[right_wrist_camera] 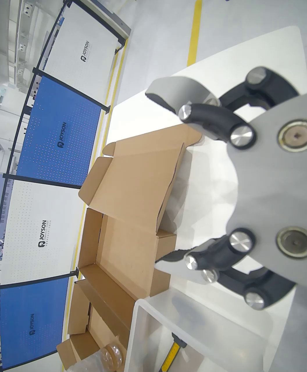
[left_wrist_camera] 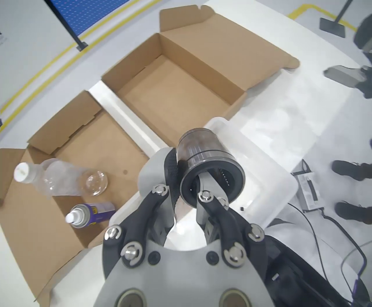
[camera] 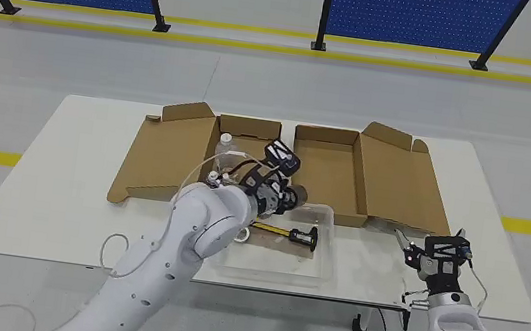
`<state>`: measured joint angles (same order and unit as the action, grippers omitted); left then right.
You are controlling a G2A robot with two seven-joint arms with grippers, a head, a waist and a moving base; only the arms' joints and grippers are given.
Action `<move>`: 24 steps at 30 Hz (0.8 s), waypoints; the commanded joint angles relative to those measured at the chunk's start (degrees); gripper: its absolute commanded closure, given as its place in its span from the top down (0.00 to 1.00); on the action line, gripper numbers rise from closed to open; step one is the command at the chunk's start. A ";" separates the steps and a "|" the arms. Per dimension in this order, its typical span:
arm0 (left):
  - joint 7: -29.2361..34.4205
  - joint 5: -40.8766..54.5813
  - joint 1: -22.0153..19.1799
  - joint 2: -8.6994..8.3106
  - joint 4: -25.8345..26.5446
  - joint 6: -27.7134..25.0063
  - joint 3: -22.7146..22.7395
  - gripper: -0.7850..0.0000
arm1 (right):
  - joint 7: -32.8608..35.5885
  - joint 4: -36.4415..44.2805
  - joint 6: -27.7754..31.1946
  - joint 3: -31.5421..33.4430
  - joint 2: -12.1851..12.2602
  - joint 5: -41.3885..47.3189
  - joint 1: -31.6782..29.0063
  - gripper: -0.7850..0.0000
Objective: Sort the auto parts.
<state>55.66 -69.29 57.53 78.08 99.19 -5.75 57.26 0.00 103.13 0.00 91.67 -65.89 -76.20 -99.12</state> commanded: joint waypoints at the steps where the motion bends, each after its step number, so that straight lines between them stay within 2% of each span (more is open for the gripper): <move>1: 0.52 -1.43 -0.96 0.12 -1.20 1.24 -0.20 0.00 | 0.00 0.00 0.00 0.00 0.00 0.00 0.00 1.00; 14: 1.29 -4.36 -7.27 1.63 -14.72 5.72 -2.96 0.00 | 0.00 0.00 0.00 0.00 0.00 0.00 0.00 1.00; 24: 0.41 -3.87 -11.21 2.91 -23.13 6.56 -4.56 0.00 | 0.00 0.00 0.00 0.00 0.00 0.00 0.00 1.00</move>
<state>55.83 -73.06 46.58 80.90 76.64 0.67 52.81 0.00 103.13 0.00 91.67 -65.89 -76.20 -99.12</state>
